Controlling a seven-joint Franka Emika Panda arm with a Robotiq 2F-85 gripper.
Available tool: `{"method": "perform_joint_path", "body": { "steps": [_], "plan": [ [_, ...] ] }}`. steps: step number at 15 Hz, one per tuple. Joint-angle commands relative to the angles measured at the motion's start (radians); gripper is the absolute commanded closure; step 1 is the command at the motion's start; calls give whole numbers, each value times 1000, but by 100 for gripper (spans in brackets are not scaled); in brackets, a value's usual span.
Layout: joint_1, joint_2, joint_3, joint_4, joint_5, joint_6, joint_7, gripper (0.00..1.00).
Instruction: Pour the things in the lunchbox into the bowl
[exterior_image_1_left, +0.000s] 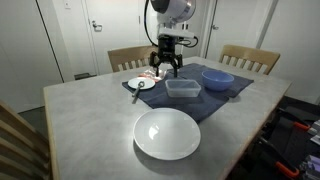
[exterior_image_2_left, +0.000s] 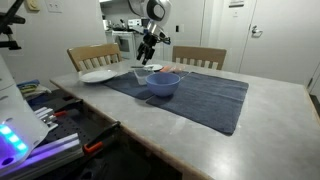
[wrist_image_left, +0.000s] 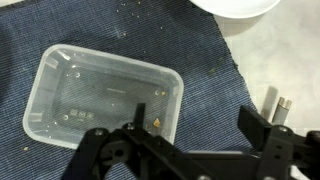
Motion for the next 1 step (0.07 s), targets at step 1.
{"method": "perform_joint_path", "body": {
  "steps": [1],
  "plan": [
    [12,-60,-4,-59,-29,13,50,0]
  ]
}}
